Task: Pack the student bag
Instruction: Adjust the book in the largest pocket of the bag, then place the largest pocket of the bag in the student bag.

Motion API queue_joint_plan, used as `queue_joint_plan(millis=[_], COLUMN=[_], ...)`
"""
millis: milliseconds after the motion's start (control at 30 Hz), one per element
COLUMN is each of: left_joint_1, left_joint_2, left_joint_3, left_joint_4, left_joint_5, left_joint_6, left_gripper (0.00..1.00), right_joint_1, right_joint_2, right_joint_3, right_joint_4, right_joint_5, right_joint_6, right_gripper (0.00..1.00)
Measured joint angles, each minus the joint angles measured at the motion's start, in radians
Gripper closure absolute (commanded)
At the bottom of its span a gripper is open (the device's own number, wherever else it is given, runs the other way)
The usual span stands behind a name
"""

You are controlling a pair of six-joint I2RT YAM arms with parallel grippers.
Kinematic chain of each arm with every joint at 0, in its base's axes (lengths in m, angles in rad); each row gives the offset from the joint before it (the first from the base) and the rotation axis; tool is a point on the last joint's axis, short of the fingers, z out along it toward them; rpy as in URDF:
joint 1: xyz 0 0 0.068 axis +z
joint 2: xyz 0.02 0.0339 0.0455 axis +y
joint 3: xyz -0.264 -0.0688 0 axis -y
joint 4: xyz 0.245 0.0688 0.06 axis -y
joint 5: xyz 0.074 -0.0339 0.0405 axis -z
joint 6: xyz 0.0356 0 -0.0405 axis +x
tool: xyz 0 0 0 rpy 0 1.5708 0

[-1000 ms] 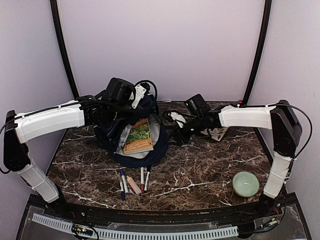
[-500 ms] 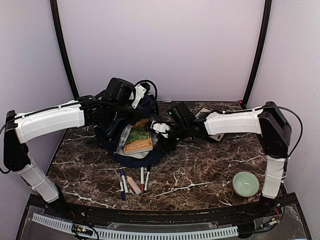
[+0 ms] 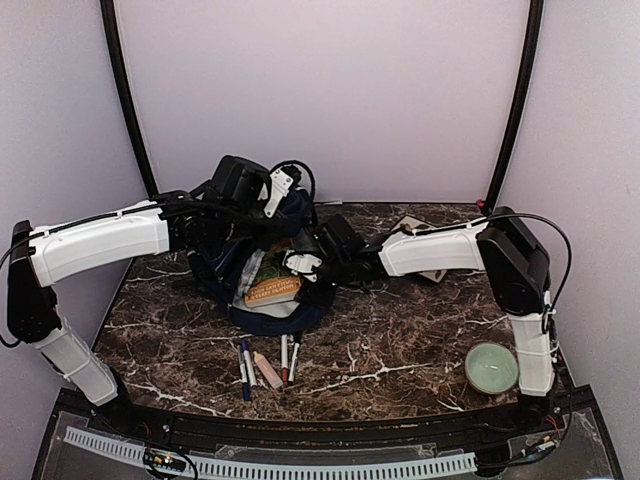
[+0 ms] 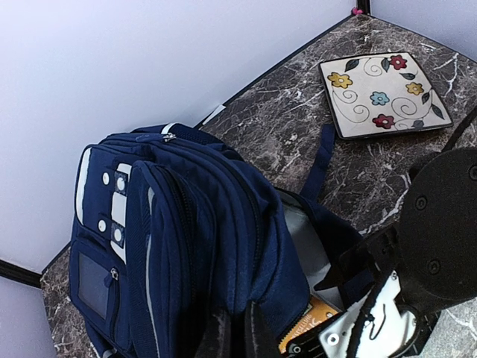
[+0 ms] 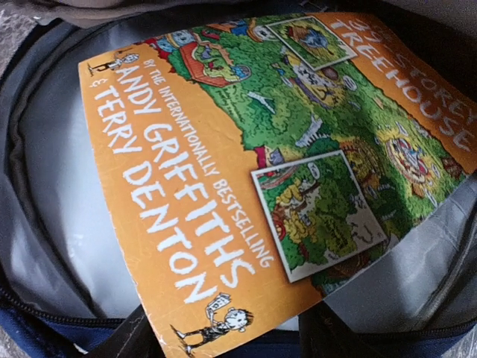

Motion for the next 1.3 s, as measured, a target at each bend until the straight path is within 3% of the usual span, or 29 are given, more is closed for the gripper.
queue_joint_plan(millis=[433, 667, 933, 1100, 1300], left_joint_1=[0.0, 0.0, 0.0, 0.0, 0.0], left_joint_2=[0.0, -0.009, -0.009, -0.009, 0.031], left_joint_3=[-0.003, -0.014, -0.024, -0.026, -0.026], left_joint_4=[0.0, 0.0, 0.002, 0.003, 0.02], left_joint_5=[0.067, 0.077, 0.08, 0.092, 0.147], left_joint_6=[0.01, 0.01, 0.01, 0.01, 0.005], left_gripper=[1.0, 1.0, 1.0, 1.0, 0.98], right_joint_1=[-0.008, -0.021, -0.029, -0.041, -0.067], right_joint_2=[0.123, 0.164, 0.069, -0.114, -0.26], right_joint_3=[0.151, 0.202, 0.006, -0.171, -0.233], right_joint_4=[0.119, 0.122, 0.105, 0.058, -0.043], right_joint_5=[0.213, 0.217, 0.078, -0.069, -0.25], right_joint_6=[0.09, 0.134, 0.122, 0.09, 0.053], right_gripper=[0.42, 0.41, 0.39, 0.38, 0.38])
